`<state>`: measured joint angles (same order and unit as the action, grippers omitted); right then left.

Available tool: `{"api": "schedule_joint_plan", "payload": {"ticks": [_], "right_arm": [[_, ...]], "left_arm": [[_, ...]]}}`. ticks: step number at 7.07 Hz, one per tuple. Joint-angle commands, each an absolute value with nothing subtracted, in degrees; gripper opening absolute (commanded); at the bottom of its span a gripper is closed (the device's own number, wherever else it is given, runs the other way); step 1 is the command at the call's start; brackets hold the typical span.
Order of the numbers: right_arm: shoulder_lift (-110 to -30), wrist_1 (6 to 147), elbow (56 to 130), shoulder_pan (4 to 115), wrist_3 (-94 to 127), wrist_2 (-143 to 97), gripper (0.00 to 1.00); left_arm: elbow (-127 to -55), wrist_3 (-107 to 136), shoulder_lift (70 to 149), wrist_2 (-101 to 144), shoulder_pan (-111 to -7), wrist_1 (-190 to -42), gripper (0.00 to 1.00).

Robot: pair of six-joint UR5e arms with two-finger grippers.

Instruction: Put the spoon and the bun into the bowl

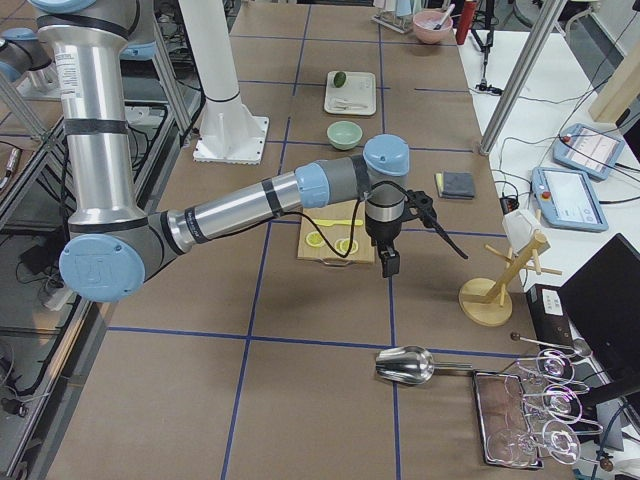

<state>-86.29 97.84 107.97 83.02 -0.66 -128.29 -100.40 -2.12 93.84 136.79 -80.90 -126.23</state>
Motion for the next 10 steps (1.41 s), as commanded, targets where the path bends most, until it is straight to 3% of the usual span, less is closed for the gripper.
{"api": "schedule_joint_plan", "payload": {"ticks": [1,3,6,7,8,10], "right_arm": [[-86.74,96.77,107.67,83.06,-0.62,-128.5,1.0],[-87.01,96.68,107.14,83.06,-0.62,-129.45,1.0],[-87.01,96.68,106.52,83.06,-0.62,-131.04,1.0],[-87.1,96.68,106.18,83.06,-0.62,-131.04,1.0],[-87.1,96.68,106.0,83.06,-0.62,-131.04,1.0],[-87.1,96.68,106.0,83.06,-0.62,-131.04,1.0]], "left_arm": [[-100.55,22.51,100.44,135.81,-71.33,-128.41,1.0],[-104.91,33.33,101.95,121.27,-59.75,-127.71,1.0],[-105.21,49.41,102.39,106.39,-45.14,-119.21,1.0],[-104.51,58.01,103.0,102.0,-41.09,-119.18,0.93],[-103.37,67.67,104.49,97.95,-35.56,-119.09,0.78],[-98.63,71.45,108.27,94.4,-31.82,-119.0,0.75]]}}
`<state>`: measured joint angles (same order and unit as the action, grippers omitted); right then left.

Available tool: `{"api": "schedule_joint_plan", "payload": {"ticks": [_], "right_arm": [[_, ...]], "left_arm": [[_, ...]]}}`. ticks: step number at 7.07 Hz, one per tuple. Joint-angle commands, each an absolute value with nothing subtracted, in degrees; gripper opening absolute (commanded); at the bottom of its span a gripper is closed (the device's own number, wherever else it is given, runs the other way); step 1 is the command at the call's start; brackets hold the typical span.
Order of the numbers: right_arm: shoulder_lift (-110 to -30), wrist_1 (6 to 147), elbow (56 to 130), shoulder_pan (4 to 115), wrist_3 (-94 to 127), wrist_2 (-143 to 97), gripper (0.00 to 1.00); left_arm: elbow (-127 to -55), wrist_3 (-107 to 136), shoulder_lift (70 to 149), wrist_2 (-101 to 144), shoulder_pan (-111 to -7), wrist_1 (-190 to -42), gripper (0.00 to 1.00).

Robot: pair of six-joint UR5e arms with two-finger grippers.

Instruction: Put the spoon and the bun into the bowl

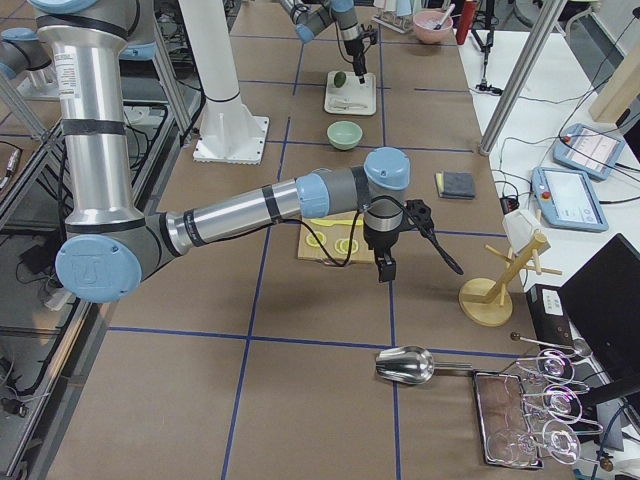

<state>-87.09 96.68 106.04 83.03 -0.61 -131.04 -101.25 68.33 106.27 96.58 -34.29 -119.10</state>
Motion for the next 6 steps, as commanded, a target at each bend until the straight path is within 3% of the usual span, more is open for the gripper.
{"api": "schedule_joint_plan", "payload": {"ticks": [1,3,5,6], "right_arm": [[-87.1,96.68,106.0,83.06,-0.62,-131.04,1.0],[-87.1,96.68,106.0,83.06,-0.62,-131.04,1.0],[-87.1,96.68,106.0,83.06,-0.62,-131.04,1.0],[-87.1,96.68,106.0,83.06,-0.62,-131.04,1.0]], "left_arm": [[-97.48,71.46,108.28,93.18,-31.47,-119.0,0.74],[-96.59,71.46,108.28,92.38,-30.85,-118.92,0.62],[-96.5,71.46,108.63,92.29,-30.67,-118.92,0.3],[-96.5,71.46,108.81,92.29,-30.67,-118.92,0.29]]}}
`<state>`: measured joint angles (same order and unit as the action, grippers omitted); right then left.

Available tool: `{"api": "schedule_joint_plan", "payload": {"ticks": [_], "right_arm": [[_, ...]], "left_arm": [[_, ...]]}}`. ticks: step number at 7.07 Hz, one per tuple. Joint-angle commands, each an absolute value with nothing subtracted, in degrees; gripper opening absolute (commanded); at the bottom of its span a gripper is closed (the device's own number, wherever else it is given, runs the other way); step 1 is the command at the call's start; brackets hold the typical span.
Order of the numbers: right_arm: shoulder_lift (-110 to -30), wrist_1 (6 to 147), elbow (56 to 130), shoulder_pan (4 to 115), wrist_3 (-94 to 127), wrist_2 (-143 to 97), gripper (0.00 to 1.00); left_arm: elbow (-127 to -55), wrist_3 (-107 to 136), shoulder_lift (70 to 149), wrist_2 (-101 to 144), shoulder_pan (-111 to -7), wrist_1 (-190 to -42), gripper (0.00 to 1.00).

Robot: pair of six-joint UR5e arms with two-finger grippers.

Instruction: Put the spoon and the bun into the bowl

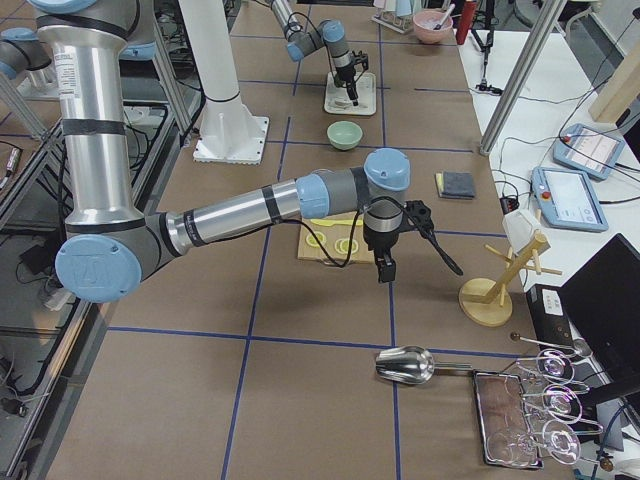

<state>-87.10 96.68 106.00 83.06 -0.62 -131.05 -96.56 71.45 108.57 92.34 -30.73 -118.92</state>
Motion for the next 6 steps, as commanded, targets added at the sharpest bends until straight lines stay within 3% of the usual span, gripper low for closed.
{"api": "schedule_joint_plan", "payload": {"ticks": [1,6], "right_arm": [[-87.1,96.68,105.74,83.06,-0.62,-131.04,1.0],[-87.1,96.68,105.47,83.06,-0.62,-131.04,1.0]], "left_arm": [[-96.5,71.46,108.81,92.29,-30.59,-118.92,0.29],[-96.5,71.46,108.98,92.29,-30.23,-118.92,0.29]]}}
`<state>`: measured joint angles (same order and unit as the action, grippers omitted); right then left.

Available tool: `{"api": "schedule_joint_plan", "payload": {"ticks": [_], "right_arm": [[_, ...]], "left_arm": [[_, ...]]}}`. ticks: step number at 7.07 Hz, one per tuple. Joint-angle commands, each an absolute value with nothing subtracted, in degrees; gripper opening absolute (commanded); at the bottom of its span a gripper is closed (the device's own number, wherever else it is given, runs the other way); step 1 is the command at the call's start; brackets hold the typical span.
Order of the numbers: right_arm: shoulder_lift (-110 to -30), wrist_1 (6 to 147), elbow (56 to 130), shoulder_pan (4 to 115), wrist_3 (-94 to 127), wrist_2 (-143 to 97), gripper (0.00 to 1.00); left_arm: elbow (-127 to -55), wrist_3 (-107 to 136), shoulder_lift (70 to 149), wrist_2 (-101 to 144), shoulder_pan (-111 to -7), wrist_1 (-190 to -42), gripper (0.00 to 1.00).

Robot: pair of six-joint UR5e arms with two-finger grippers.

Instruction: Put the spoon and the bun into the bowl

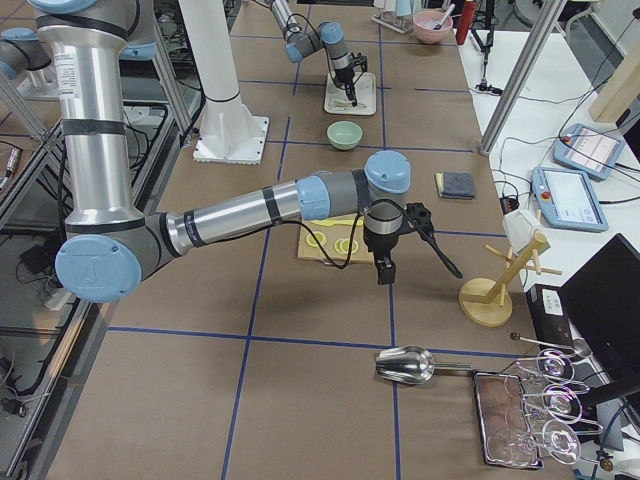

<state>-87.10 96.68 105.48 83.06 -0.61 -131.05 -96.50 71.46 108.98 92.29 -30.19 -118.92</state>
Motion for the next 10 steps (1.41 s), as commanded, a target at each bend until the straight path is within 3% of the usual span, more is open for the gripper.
{"api": "schedule_joint_plan", "payload": {"ticks": [1,2,3,4,6,10], "right_arm": [[-87.1,96.68,105.47,83.06,-0.62,-131.04,1.0],[-87.1,96.68,105.47,83.06,-0.62,-131.04,1.0],[-87.1,96.68,105.47,83.06,-0.62,-131.04,1.0],[-87.1,96.68,105.56,83.06,-0.62,-131.04,1.0],[-87.1,96.68,105.56,82.97,-0.62,-131.04,1.0],[-87.1,96.68,105.56,83.06,-0.62,-131.04,1.0]], "left_arm": [[-96.68,71.46,109.07,92.29,-30.23,-118.92,0.21],[-97.38,71.46,108.99,92.29,-30.32,-118.83,0.05],[-98.34,71.37,108.9,92.29,-30.5,-118.83,0.0],[-100.79,71.37,109.42,92.46,-30.67,-114.91,0.0],[-103.97,77.46,119.3,92.46,-30.59,-97.47,0.0],[-94.52,101.65,134.35,91.24,-28.49,-91.58,0.0]]}}
